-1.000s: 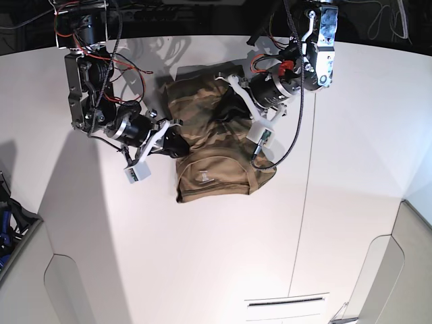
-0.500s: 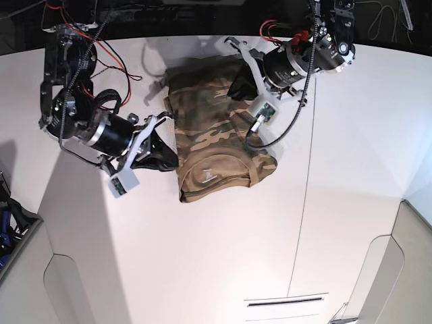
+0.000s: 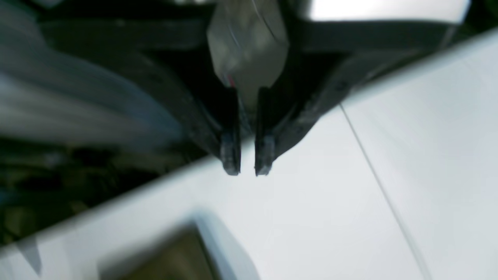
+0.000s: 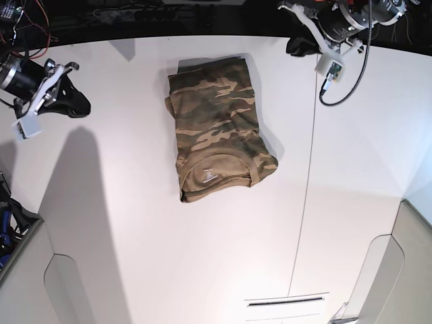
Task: Fold the T-shirt properly
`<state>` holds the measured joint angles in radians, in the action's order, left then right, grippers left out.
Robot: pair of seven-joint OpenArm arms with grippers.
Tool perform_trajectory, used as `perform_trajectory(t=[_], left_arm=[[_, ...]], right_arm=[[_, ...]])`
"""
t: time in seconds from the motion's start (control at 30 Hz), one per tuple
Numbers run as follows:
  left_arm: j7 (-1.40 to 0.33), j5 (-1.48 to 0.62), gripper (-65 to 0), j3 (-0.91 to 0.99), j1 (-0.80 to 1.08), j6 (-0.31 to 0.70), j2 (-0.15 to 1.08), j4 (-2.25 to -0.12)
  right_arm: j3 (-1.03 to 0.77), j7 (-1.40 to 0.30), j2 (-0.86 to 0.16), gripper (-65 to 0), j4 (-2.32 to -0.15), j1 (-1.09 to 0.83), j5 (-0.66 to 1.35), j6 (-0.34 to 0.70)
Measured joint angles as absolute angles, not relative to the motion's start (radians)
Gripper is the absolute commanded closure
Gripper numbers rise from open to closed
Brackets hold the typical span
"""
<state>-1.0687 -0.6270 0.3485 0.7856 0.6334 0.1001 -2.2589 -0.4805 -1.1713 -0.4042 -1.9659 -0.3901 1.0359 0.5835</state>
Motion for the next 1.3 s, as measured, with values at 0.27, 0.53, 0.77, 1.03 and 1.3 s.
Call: perform_trajectory(t=[0.27, 0.53, 0.77, 1.03, 1.3], left_arm=[[-1.096, -0.619, -8.4, 0.349, 0.963, 0.645, 0.158, -2.225], [-0.906, -0.498, -8.4, 0.347, 0.987, 0.669, 0.201, -1.903], [-0.688, -0.29, -8.4, 0.335, 0.916, 0.686, 0.2, -1.47], [-0.508, -0.218, -8.4, 0.161, 0.699, 0.686, 0.202, -1.108], [-0.498, -0.241, -8.4, -0.055, 0.527, 0.637, 0.186, -0.913]], right_arm=[[-0.422, -1.224, -0.463, 0.0, -1.962, -0.615, 1.148, 0.599], [-0.113, -1.2, -0.61, 0.0, -1.795, -0.667, 1.111, 0.6], [0.283, -0.934, -0.723, 0.0, -1.549, -0.651, 0.937, 0.603], [0.648, -0.628, -0.649, 0.0, -1.198, -0.443, 0.489, 0.593], [0.69, -0.594, -0.493, 0.0, -0.987, -0.318, 0.377, 0.579]])
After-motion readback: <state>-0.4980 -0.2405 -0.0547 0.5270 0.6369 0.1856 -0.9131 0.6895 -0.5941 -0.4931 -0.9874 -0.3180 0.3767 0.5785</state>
